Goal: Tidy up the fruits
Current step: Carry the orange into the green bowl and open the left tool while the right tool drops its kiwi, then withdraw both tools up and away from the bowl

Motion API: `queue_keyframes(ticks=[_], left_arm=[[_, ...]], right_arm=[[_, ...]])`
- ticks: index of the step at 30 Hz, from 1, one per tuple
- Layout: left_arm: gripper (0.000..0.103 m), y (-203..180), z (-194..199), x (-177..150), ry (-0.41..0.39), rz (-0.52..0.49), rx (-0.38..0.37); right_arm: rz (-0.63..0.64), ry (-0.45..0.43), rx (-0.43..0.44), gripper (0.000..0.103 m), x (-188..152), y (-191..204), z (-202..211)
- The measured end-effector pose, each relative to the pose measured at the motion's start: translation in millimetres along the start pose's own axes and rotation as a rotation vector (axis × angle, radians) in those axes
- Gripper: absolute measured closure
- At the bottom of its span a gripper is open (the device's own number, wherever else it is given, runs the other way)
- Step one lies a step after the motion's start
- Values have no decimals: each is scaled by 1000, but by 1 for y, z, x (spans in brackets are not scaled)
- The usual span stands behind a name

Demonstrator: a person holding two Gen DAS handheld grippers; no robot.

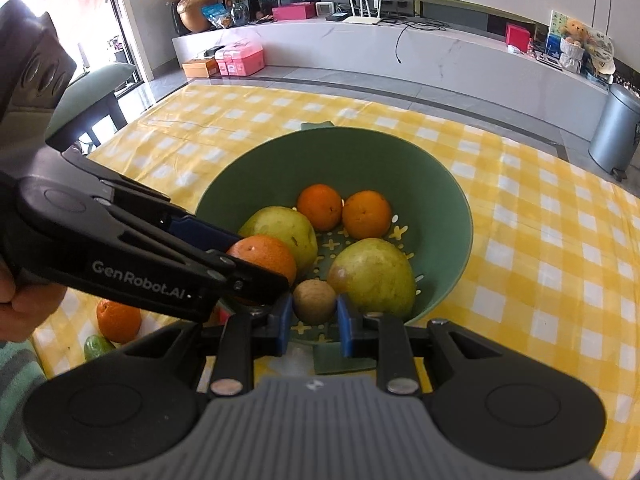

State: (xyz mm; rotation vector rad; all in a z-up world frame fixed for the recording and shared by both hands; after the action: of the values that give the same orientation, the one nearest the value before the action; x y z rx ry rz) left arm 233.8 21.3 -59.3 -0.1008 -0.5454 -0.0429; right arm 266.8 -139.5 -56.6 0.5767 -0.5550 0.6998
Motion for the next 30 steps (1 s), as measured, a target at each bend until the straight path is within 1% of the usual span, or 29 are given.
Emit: queue_keyframes(ticks=[6, 9, 10, 14, 18, 20, 21, 22, 24, 26, 28, 30], left_arm=[[45, -1, 1, -1, -7, 2, 17], [34, 2, 6, 0, -31, 11, 29], [29, 3, 8, 1, -39, 17, 29], [28, 9, 13, 2, -57, 60, 24], [28, 10, 23, 0, -86, 68, 21], [28, 10, 29, -2, -97, 66, 28], [28, 10, 33, -3, -102, 65, 34], [28, 9, 36, -5, -108, 63, 42], [28, 10, 42, -8, -116, 57, 53], [28, 9, 49, -12, -126, 52, 60], [28, 7, 57, -18, -145, 42, 66], [28, 4, 65, -23, -165, 33, 73]], right_arm=[[1, -1, -5, 83, 1, 0, 0], [-2, -1, -7, 83, 1, 0, 0], [-3, 0, -8, 83, 1, 0, 0], [-4, 2, -13, 83, 2, 0, -2], [-5, 5, -27, 82, 2, 3, -3], [-11, 4, -28, 80, 2, 3, -3], [-15, 2, -30, 75, 2, 3, -3], [-19, -5, -34, 66, 2, 4, -1], [-26, -22, -44, 60, 2, 5, 1], [-32, -34, -47, 58, 1, 6, 4], [-34, -54, -56, 46, -1, 9, 7], [-34, -76, -70, 40, -3, 13, 12]])
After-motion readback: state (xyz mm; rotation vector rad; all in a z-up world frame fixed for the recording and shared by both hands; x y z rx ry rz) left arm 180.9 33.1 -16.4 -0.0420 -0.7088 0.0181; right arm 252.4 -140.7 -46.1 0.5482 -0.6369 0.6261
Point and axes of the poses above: each gripper's, at about its wrist camera, not at the fingertips, and z roughly against the way its jaws point, y to its left, x to its top, the point moved 1 cm from there along -z, roughly the way its jaws point, and after that the axes turned 13 degrees about x, right-handed, at the moved point
